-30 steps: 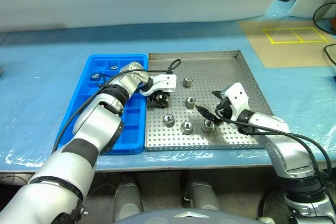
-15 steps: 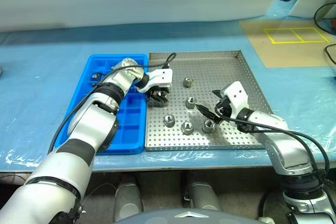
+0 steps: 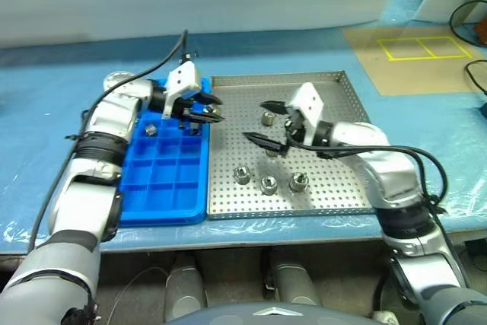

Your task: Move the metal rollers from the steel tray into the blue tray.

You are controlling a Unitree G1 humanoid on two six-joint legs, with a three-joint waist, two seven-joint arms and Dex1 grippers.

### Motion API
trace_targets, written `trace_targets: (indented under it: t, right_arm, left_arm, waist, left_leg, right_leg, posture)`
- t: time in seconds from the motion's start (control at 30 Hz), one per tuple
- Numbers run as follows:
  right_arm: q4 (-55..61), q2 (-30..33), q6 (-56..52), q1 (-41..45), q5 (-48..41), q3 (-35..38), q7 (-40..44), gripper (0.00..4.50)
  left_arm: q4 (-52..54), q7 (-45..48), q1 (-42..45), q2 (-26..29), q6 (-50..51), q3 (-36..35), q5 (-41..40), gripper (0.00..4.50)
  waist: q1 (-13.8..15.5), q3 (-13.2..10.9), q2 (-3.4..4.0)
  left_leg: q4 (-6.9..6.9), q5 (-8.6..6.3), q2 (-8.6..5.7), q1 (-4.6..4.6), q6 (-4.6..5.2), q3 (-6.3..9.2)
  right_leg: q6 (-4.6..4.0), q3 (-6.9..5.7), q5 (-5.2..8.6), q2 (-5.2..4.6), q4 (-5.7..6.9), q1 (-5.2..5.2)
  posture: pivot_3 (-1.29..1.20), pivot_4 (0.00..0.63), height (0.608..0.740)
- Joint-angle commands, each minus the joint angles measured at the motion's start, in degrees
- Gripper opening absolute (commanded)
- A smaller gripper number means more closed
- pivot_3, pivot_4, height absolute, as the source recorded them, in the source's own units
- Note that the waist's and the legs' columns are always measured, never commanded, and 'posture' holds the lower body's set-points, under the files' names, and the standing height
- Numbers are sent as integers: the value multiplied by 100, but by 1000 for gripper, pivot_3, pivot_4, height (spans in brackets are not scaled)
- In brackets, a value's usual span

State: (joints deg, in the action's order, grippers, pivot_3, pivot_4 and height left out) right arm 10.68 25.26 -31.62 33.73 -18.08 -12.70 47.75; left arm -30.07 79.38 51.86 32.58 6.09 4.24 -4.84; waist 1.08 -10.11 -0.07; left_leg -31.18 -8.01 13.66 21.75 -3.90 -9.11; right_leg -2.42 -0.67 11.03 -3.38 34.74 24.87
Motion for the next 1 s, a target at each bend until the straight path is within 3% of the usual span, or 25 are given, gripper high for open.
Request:
trace_targets:
  t: [0.03,0.27,0.37,0.5,0.7,1.0]
  right_arm:
    - [-849,-393,647,799,109,-361,600,4500]
    - [-2361,-1169,1556,1614,331,-721,1368,4500]
    - [-2768,-1445,1843,1712,443,-812,1559,4500]
    - [-3055,-1627,2021,1761,521,-802,1732,4500]
    - [-3236,-1696,2118,1767,654,-773,1860,4500]
    - [-2934,-1568,1954,1551,767,-725,1763,4500]
  left_arm:
    - [1503,-507,-657,580,787,-666,-395,1753]
    - [4096,-1666,-3075,1262,2319,-1971,-778,1753]
    - [4980,-2162,-4036,1159,2933,-2652,-1054,1753]
    - [5459,-2708,-4687,987,3186,-2957,-1198,1753]
    - [5418,-3918,-4562,255,2975,-2687,-1067,1753]
    - [4201,-4811,-3869,-129,2472,-2270,-813,1753]
  waist:
    - [49,-1,0]
    - [382,-2,0]
    - [521,-4,-2]
    - [783,-5,-2]
    - [1020,-6,-1]
    - [1053,-2,-7]
  left_leg:
    - [0,1,0,3,-2,1]
    - [17,3,14,42,-11,22]
    - [20,2,18,50,-11,39]
    - [16,5,21,55,-16,53]
    - [16,5,19,34,-16,61]
    - [12,15,19,38,-30,65]
  right_leg:
    - [-1,-1,0,-3,2,7]
    - [-34,-54,19,-4,4,31]
    - [-40,-73,24,-4,4,31]
    - [-41,-82,25,-6,8,25]
    - [0,-78,48,-6,18,5]
    - [-32,-73,27,0,37,20]
  posture:
    - [55,150,740]
    - [273,150,740]
    - [346,150,740]
    - [395,150,740]
    - [408,150,740]
    - [344,150,740]
